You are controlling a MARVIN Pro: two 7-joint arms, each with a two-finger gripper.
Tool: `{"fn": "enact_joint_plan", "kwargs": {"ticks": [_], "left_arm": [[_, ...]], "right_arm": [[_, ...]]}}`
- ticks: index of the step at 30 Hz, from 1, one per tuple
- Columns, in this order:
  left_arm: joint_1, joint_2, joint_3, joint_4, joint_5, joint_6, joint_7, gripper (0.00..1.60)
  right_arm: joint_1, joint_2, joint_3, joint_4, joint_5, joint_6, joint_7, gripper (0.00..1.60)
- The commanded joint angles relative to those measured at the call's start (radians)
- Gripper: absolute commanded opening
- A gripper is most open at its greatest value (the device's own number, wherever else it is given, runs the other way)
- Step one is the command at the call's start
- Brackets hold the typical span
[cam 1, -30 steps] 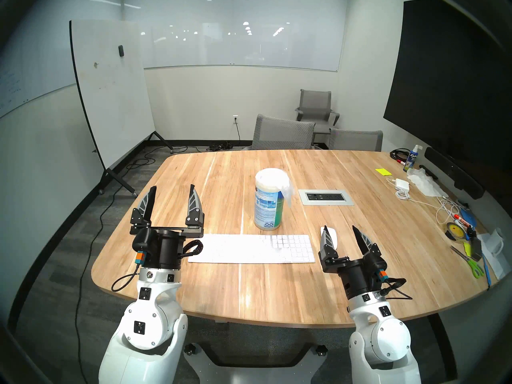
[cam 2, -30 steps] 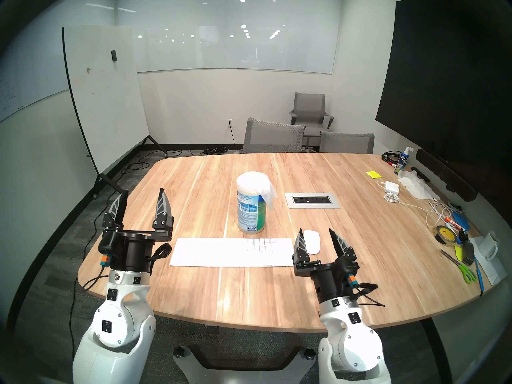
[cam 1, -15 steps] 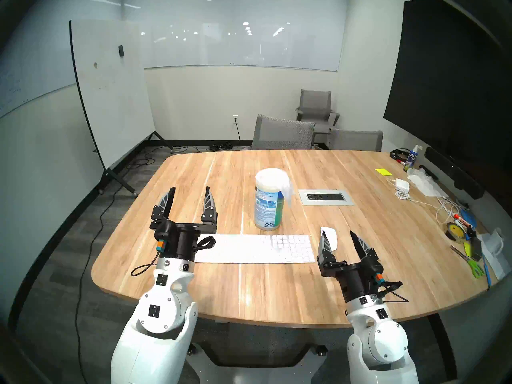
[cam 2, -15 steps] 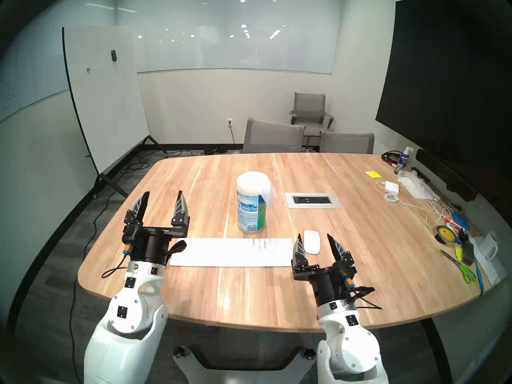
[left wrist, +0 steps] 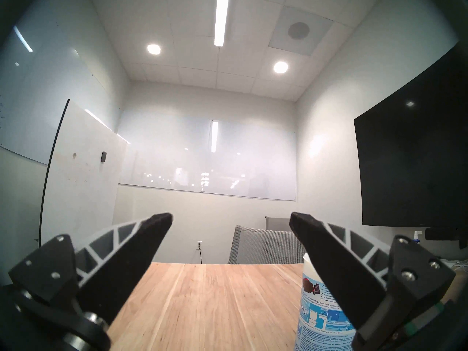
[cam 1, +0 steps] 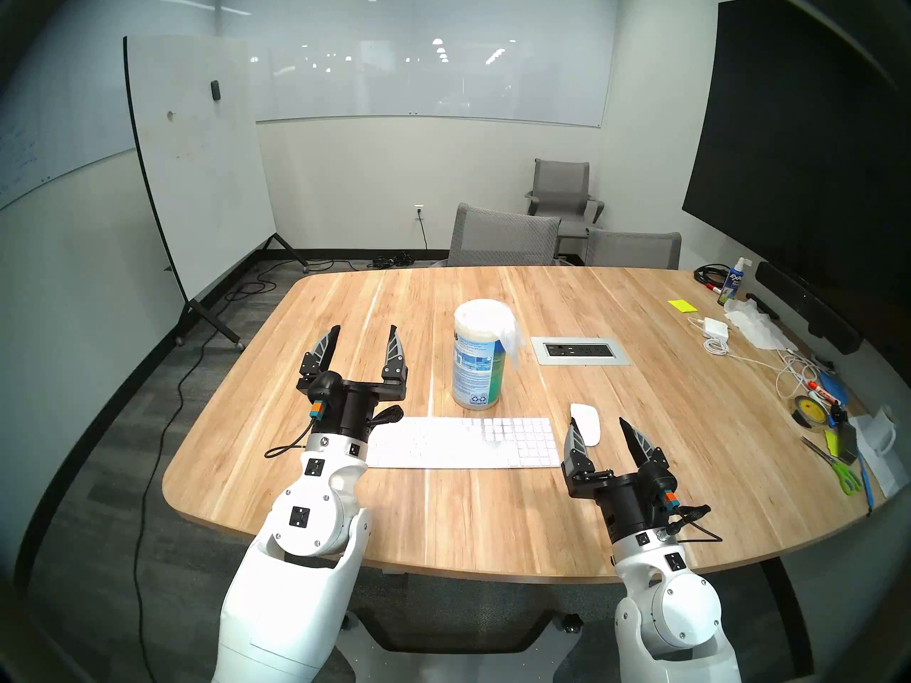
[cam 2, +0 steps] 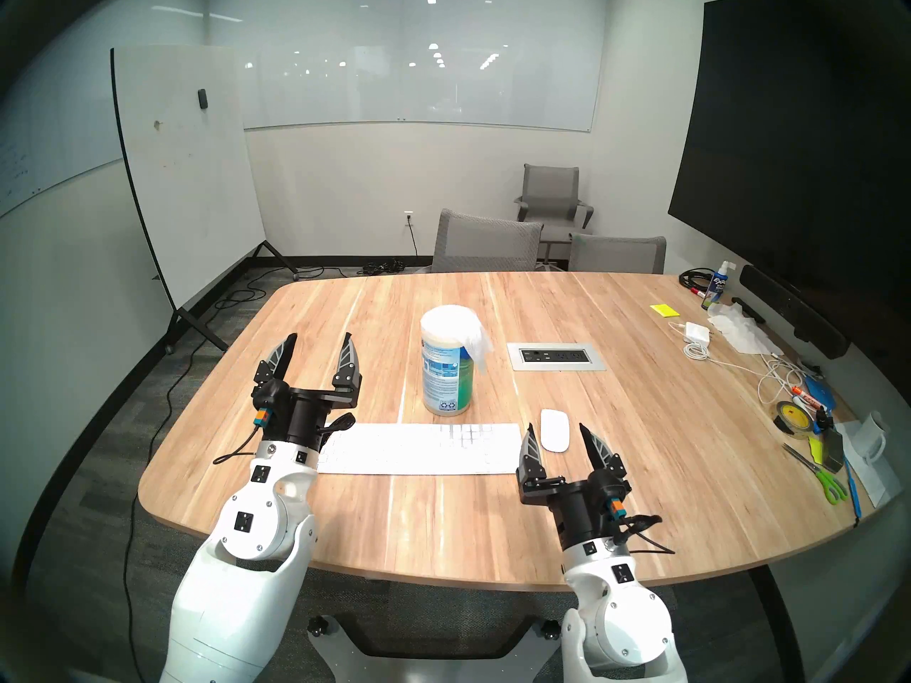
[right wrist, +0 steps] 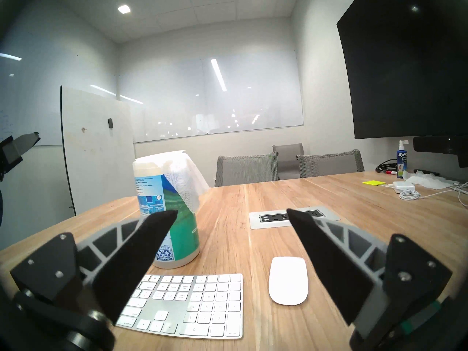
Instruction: Wipe the keyboards and mice with a disinfecting wipe, then set the wipe down
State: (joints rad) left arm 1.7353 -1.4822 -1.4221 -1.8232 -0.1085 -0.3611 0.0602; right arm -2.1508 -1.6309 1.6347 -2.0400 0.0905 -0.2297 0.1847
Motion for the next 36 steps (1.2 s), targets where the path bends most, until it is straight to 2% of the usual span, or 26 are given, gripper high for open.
{"fn": "enact_joint_plan", "kwargs": {"ticks": [1, 36], "left_arm": [[-0.094, -0.016, 0.01, 0.02, 0.002, 0.017, -0.003, 1.6], [-0.428, -0.037, 0.038, 0.304, 0.008, 0.153, -0.05, 1.6]], "right_arm": [[0.006, 0.0, 0.0, -0.008, 0.0, -0.003, 0.0, 1.6], [0.014, 0.0, 0.0, 0.022, 0.0, -0.004, 0.0, 1.6]]}}
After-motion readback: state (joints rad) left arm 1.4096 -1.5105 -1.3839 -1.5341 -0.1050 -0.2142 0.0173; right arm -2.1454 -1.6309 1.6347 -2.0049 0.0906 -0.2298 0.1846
